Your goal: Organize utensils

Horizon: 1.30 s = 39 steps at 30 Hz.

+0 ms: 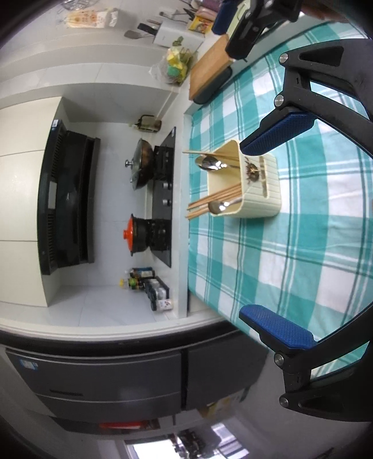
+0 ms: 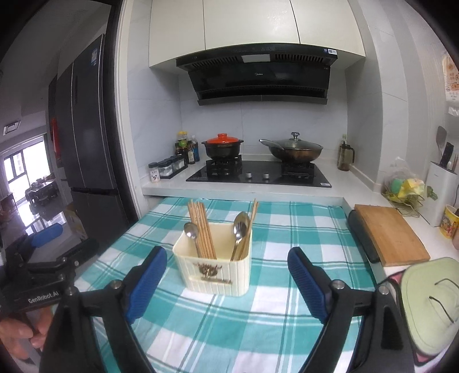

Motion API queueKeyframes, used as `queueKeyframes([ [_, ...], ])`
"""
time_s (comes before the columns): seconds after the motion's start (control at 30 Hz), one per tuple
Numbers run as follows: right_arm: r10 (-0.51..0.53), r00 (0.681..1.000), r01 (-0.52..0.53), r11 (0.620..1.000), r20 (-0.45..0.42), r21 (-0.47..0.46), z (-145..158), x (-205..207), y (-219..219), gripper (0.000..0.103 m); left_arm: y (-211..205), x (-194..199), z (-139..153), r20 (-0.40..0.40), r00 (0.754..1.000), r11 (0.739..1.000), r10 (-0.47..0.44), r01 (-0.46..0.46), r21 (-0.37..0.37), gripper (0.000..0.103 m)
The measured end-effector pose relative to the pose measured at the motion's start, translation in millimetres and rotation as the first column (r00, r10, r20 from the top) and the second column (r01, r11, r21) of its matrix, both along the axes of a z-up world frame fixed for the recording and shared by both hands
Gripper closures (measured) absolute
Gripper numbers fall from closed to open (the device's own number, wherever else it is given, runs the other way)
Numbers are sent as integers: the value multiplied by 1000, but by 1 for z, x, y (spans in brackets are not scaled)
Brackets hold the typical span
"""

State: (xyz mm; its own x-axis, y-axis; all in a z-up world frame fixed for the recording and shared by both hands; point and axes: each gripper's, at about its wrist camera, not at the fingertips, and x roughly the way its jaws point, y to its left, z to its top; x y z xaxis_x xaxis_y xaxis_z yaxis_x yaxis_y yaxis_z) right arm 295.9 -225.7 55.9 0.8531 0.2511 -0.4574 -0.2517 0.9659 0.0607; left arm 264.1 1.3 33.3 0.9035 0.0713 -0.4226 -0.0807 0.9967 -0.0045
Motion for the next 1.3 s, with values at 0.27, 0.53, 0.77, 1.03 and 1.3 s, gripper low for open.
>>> queueKeyframes([
  [0.27,-47,999,48,998,22,-29,-12,-65,17,0,-13,-40,-7,-42,999,997,-8,11,72,0],
  [0.53,-81,996,81,997,31,-9,-8,-84,16,0,-17,-63,4,-44,997,998,-56,58,40,0],
  [0.77,-102,994,104,994,47,-43,-2,-98,13,0,-16,-64,8,-60,998,999,-17,19,31,0],
  [1.03,-86,994,90,994,66,-57,6,-108,17,0,-8,-68,13,-76,997,1000,-5,6,7,0],
  [1.3,-67,996,70,996,59,-49,7,-112,19,0,-6,-71,16,-78,997,1000,1,0,8,0],
])
